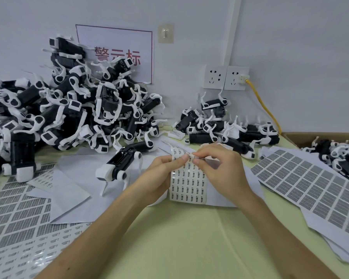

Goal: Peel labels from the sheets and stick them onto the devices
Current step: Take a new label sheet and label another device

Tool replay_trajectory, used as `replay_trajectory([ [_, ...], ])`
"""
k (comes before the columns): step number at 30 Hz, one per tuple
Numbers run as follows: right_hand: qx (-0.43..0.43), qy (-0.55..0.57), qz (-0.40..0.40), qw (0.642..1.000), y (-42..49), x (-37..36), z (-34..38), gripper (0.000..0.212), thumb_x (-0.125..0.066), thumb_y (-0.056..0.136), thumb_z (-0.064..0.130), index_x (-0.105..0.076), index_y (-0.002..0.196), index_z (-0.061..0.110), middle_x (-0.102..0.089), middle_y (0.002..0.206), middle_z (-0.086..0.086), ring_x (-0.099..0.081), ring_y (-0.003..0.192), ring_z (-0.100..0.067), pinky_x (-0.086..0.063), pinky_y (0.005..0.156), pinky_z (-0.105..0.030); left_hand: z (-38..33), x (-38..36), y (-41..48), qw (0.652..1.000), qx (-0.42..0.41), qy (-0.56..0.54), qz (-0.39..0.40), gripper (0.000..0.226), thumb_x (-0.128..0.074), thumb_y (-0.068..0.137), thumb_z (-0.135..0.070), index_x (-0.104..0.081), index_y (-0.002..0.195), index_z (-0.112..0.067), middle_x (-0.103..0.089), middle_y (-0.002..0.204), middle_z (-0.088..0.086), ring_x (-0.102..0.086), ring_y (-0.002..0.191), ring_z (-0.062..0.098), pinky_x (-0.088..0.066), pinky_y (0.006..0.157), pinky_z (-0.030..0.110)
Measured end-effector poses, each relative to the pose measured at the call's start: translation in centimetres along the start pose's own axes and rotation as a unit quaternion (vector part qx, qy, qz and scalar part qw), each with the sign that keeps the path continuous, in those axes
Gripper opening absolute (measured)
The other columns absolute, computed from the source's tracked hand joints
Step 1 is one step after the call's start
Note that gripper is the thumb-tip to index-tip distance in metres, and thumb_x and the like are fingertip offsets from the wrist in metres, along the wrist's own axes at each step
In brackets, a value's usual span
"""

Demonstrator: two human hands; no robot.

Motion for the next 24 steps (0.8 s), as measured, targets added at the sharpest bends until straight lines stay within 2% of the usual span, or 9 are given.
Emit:
replay_trajectory([
  [2, 0.009, -0.011, -0.009, 1.000, 0.0, 0.0, 0.1, 0.011, -0.079, 0.085, 0.017, -0.078, 0.095, 0.020, -0.071, 0.092, 0.018, -0.069, 0.091, -0.006, -0.054, 0.077, -0.016, 0.0, -0.2, -0.1, 1.000, -0.003, -0.004, -0.002, 0.069, -0.071, 0.092, -0.033, -0.052, 0.135, 0.017, -0.064, 0.132, 0.034, -0.061, 0.127, 0.047, -0.045, 0.114, 0.056],
  [5, 0.033, -0.034, -0.037, 0.998, 0.0, 0.1, 0.4, 0.011, -0.080, 0.084, 0.020, -0.081, 0.095, 0.020, -0.074, 0.090, 0.017, -0.070, 0.086, -0.006, -0.057, 0.075, -0.025, -0.1, -0.3, -0.1, 1.000, -0.003, -0.016, 0.013, 0.055, -0.068, 0.094, -0.034, -0.064, 0.127, 0.010, -0.072, 0.121, 0.026, -0.073, 0.107, 0.034, -0.061, 0.094, 0.042],
  [7, 0.041, -0.045, -0.057, 0.997, -0.1, 0.1, 0.5, 0.014, -0.083, 0.082, 0.017, -0.082, 0.096, 0.018, -0.076, 0.091, 0.014, -0.071, 0.084, -0.008, -0.057, 0.074, -0.030, -0.1, -0.3, -0.2, 0.999, -0.002, -0.030, 0.015, 0.051, -0.067, 0.095, -0.033, -0.067, 0.125, 0.008, -0.074, 0.118, 0.023, -0.076, 0.102, 0.030, -0.063, 0.084, 0.036],
  [10, 0.046, -0.047, -0.072, 0.995, -0.2, 0.0, 0.8, 0.020, -0.087, 0.079, 0.010, -0.083, 0.099, 0.013, -0.075, 0.096, 0.013, -0.072, 0.086, -0.007, -0.059, 0.077, -0.027, -0.2, -0.4, -0.3, 0.999, 0.003, -0.041, 0.010, 0.045, -0.069, 0.094, -0.034, -0.072, 0.120, 0.003, -0.075, 0.117, 0.022, -0.077, 0.100, 0.029, -0.062, 0.076, 0.033],
  [12, 0.058, -0.055, -0.075, 0.994, -0.3, 0.0, 0.9, 0.019, -0.087, 0.079, 0.009, -0.082, 0.098, 0.012, -0.075, 0.100, 0.010, -0.072, 0.090, -0.005, -0.059, 0.081, -0.022, -0.3, -0.5, -0.3, 0.999, 0.007, -0.044, 0.006, 0.044, -0.071, 0.091, -0.036, -0.074, 0.116, -0.001, -0.076, 0.116, 0.021, -0.077, 0.100, 0.029, -0.063, 0.075, 0.033],
  [15, 0.077, -0.067, -0.074, 0.992, -0.3, 0.1, 1.2, 0.016, -0.086, 0.080, 0.009, -0.083, 0.095, 0.012, -0.076, 0.102, 0.006, -0.071, 0.096, 0.000, -0.056, 0.087, -0.018, -0.2, -0.6, -0.3, 0.999, 0.012, -0.048, -0.001, 0.051, -0.073, 0.087, -0.038, -0.071, 0.122, -0.001, -0.075, 0.118, 0.020, -0.076, 0.103, 0.031, -0.063, 0.079, 0.035],
  [21, 0.064, -0.081, -0.046, 0.994, -0.4, 0.0, 1.4, 0.015, -0.083, 0.084, 0.011, -0.083, 0.098, 0.015, -0.076, 0.107, 0.005, -0.071, 0.100, -0.005, -0.058, 0.089, -0.028, -0.2, -0.5, -0.2, 0.997, 0.029, -0.053, -0.039, 0.044, -0.071, 0.092, -0.037, -0.072, 0.121, -0.003, -0.077, 0.114, 0.017, -0.077, 0.100, 0.028, -0.063, 0.075, 0.033],
  [24, 0.038, -0.066, -0.005, 0.997, -0.4, 0.1, 1.5, 0.019, -0.077, 0.086, 0.010, -0.081, 0.103, 0.017, -0.073, 0.111, 0.008, -0.067, 0.106, -0.005, -0.053, 0.095, -0.024, -0.3, -0.2, -0.1, 0.997, 0.022, -0.057, -0.046, 0.036, -0.066, 0.099, -0.033, -0.072, 0.122, -0.006, -0.077, 0.116, 0.014, -0.077, 0.102, 0.028, -0.063, 0.078, 0.034],
])
Point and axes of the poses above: each hand's wrist, its own y-axis towards the middle knuckle, its own x-axis out of the back of the hand, z = x × y, the point moved 1 cm from there along y, towards the middle knuckle
